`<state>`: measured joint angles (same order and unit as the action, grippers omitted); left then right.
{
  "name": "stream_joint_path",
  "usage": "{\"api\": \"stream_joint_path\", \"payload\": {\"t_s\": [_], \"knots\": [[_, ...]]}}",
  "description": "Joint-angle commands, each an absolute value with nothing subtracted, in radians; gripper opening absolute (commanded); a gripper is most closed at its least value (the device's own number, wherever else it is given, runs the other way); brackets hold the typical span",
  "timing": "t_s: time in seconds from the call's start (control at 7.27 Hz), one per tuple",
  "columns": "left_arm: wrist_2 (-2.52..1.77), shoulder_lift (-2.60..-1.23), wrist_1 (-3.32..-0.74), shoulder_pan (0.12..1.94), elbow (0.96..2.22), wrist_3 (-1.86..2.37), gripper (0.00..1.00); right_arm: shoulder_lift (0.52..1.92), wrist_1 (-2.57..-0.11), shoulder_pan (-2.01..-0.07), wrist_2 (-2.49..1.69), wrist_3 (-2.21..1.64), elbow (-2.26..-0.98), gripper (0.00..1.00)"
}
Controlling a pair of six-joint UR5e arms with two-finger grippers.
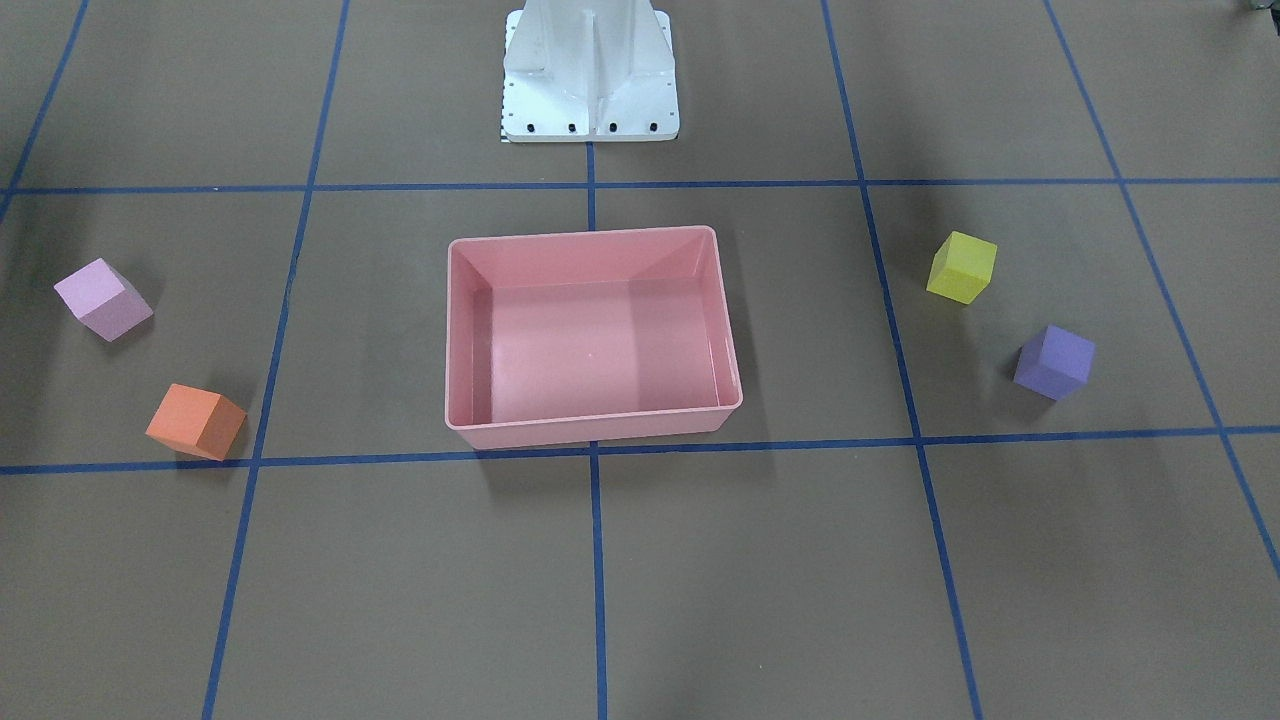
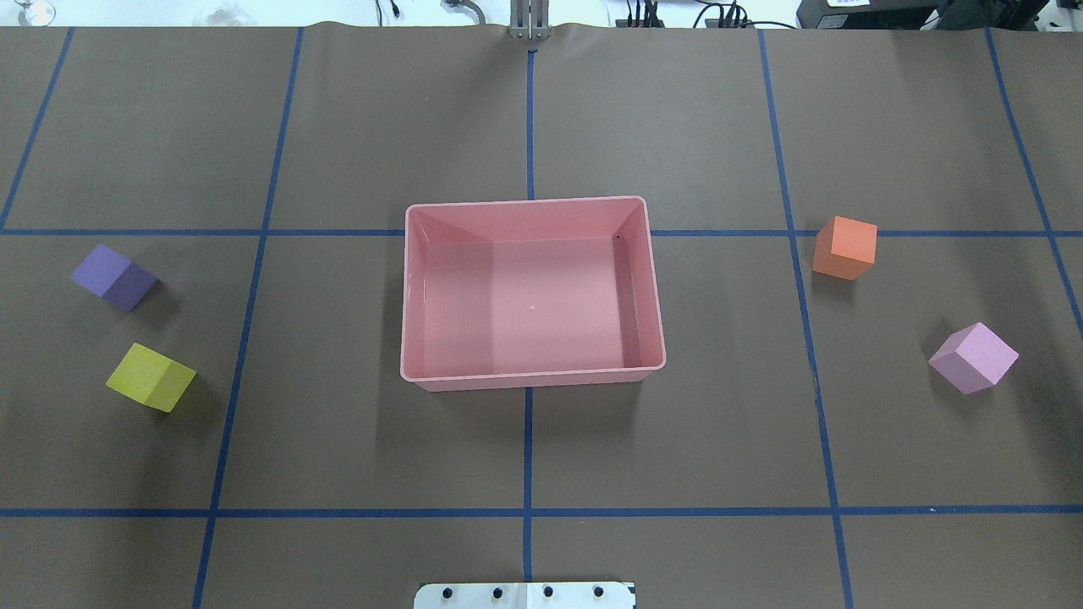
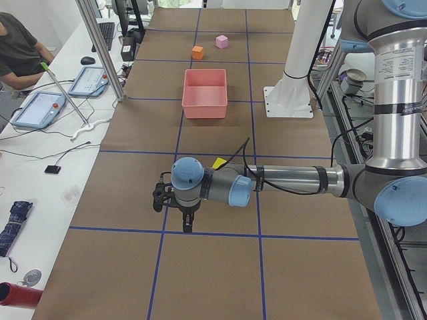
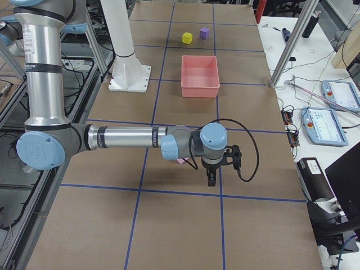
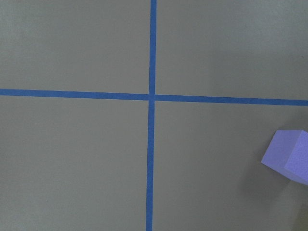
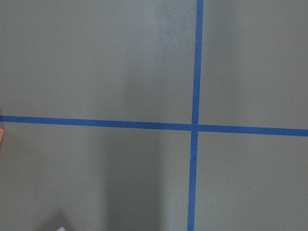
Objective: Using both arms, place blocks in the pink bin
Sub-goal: 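Move the right gripper down over the light pink cube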
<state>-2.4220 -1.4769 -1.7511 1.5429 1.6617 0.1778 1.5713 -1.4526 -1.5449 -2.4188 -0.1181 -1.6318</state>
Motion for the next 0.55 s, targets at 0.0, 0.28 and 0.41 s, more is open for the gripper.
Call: {"api": "stream_joint_path", "payload": {"t_s": [0.0,0.28,0.41], "knots": [[-2.416,-1.471,-1.755,1.543,1.663,0.176,1.00,1.577,-1.506,-1.536,-2.413,-0.117,-1.675,1.00],[-2.414,-1.436,-1.764,1.542,1.663,0.176,1.00,1.588,-1.506,-1.529,-2.413,-0.117,-1.687,1.00],[-2.427,-1.425,-1.775,1.542,1.667,0.181,1.00,1.595,-1.503,-1.528,-2.430,-0.124,-1.695,1.00]]}}
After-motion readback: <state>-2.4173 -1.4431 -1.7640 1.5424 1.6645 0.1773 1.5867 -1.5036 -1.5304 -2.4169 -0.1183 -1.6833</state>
